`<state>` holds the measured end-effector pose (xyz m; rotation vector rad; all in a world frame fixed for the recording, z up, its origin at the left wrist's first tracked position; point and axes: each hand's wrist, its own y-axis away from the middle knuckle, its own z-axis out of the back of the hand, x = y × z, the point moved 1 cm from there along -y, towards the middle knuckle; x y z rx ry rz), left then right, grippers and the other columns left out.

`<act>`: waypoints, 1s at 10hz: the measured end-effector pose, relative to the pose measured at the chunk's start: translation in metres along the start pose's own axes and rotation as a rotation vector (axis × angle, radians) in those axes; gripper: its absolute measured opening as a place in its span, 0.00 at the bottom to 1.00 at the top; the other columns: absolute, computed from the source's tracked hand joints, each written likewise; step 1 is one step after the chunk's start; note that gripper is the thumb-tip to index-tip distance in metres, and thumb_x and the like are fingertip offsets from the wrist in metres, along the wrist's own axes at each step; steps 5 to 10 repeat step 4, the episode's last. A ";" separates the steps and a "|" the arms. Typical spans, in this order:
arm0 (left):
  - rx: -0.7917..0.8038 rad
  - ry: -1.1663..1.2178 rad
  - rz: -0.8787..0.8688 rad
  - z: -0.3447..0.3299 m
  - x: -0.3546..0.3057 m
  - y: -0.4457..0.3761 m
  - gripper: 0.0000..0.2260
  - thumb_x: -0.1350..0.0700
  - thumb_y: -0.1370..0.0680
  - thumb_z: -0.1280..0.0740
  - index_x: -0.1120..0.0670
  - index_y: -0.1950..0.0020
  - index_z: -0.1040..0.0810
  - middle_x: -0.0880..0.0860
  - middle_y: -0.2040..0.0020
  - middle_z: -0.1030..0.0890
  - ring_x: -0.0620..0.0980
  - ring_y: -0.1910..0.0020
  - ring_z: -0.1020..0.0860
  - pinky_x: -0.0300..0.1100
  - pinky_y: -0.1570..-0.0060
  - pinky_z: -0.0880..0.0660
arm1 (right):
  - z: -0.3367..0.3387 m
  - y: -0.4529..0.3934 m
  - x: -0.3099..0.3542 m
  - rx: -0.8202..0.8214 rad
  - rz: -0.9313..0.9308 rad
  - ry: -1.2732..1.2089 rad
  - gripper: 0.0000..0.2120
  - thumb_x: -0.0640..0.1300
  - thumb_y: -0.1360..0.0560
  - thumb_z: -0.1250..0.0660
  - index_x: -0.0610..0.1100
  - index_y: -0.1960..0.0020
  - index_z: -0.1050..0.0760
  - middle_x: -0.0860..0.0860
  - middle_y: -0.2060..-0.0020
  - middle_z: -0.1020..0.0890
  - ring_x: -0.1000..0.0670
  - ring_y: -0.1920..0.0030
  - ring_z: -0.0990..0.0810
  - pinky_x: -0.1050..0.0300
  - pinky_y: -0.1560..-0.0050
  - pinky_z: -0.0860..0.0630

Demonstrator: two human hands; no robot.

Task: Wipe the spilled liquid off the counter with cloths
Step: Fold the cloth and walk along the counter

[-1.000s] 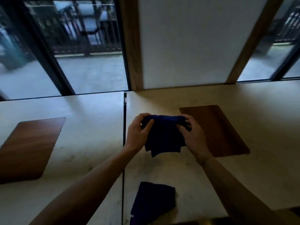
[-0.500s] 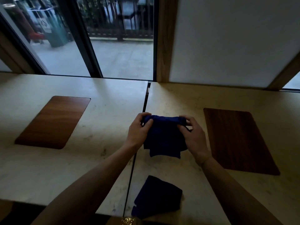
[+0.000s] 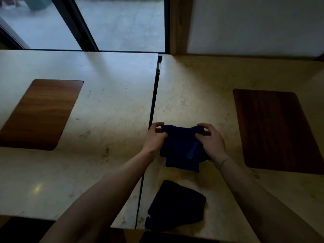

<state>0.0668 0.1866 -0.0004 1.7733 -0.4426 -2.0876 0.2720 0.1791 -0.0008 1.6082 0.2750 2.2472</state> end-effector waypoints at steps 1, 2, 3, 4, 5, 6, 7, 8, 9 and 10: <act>-0.023 -0.141 -0.013 -0.003 0.014 -0.019 0.21 0.62 0.22 0.36 0.50 0.30 0.31 0.52 0.35 0.26 0.51 0.44 0.22 0.50 0.50 0.19 | -0.012 -0.020 -0.014 -0.006 -0.005 0.107 0.16 0.43 0.22 0.34 0.53 0.35 0.26 0.48 0.40 0.22 0.48 0.45 0.23 0.49 0.43 0.22; -0.016 -0.245 -0.046 -0.003 0.020 -0.024 0.23 0.63 0.22 0.35 0.51 0.28 0.32 0.53 0.31 0.28 0.53 0.38 0.24 0.52 0.44 0.20 | -0.017 -0.026 -0.020 -0.018 0.014 0.199 0.17 0.43 0.21 0.34 0.52 0.33 0.27 0.48 0.38 0.23 0.47 0.42 0.23 0.50 0.40 0.24; -0.025 -0.323 -0.093 -0.003 0.022 -0.021 0.23 0.65 0.22 0.36 0.51 0.29 0.32 0.55 0.28 0.33 0.51 0.39 0.25 0.45 0.42 0.22 | -0.021 -0.026 -0.022 -0.018 0.040 0.346 0.19 0.43 0.21 0.36 0.53 0.31 0.30 0.47 0.36 0.26 0.45 0.39 0.25 0.50 0.38 0.26; -0.056 -0.345 -0.120 0.004 0.024 -0.017 0.22 0.63 0.21 0.36 0.50 0.29 0.31 0.54 0.29 0.34 0.45 0.46 0.26 0.35 0.52 0.23 | -0.018 -0.020 -0.024 -0.046 0.069 0.398 0.21 0.44 0.21 0.35 0.53 0.29 0.32 0.46 0.33 0.28 0.45 0.37 0.26 0.51 0.39 0.28; -0.056 -0.345 -0.120 0.004 0.024 -0.017 0.22 0.63 0.21 0.36 0.50 0.29 0.31 0.54 0.29 0.34 0.45 0.46 0.26 0.35 0.52 0.23 | -0.018 -0.020 -0.024 -0.046 0.069 0.398 0.21 0.44 0.21 0.35 0.53 0.29 0.32 0.46 0.33 0.28 0.45 0.37 0.26 0.51 0.39 0.28; -0.056 -0.345 -0.120 0.004 0.024 -0.017 0.22 0.63 0.21 0.36 0.50 0.29 0.31 0.54 0.29 0.34 0.45 0.46 0.26 0.35 0.52 0.23 | -0.018 -0.020 -0.024 -0.046 0.069 0.398 0.21 0.44 0.21 0.35 0.53 0.29 0.32 0.46 0.33 0.28 0.45 0.37 0.26 0.51 0.39 0.28; -0.056 -0.345 -0.120 0.004 0.024 -0.017 0.22 0.63 0.21 0.36 0.50 0.29 0.31 0.54 0.29 0.34 0.45 0.46 0.26 0.35 0.52 0.23 | -0.018 -0.020 -0.024 -0.046 0.069 0.398 0.21 0.44 0.21 0.35 0.53 0.29 0.32 0.46 0.33 0.28 0.45 0.37 0.26 0.51 0.39 0.28; -0.056 -0.345 -0.120 0.004 0.024 -0.017 0.22 0.63 0.21 0.36 0.50 0.29 0.31 0.54 0.29 0.34 0.45 0.46 0.26 0.35 0.52 0.23 | -0.018 -0.020 -0.024 -0.046 0.069 0.398 0.21 0.44 0.21 0.35 0.53 0.29 0.32 0.46 0.33 0.28 0.45 0.37 0.26 0.51 0.39 0.28; -0.056 -0.345 -0.120 0.004 0.024 -0.017 0.22 0.63 0.21 0.36 0.50 0.29 0.31 0.54 0.29 0.34 0.45 0.46 0.26 0.35 0.52 0.23 | -0.018 -0.020 -0.024 -0.046 0.069 0.398 0.21 0.44 0.21 0.35 0.53 0.29 0.32 0.46 0.33 0.28 0.45 0.37 0.26 0.51 0.39 0.28; -0.056 -0.345 -0.120 0.004 0.024 -0.017 0.22 0.63 0.21 0.36 0.50 0.29 0.31 0.54 0.29 0.34 0.45 0.46 0.26 0.35 0.52 0.23 | -0.018 -0.020 -0.024 -0.046 0.069 0.398 0.21 0.44 0.21 0.35 0.53 0.29 0.32 0.46 0.33 0.28 0.45 0.37 0.26 0.51 0.39 0.28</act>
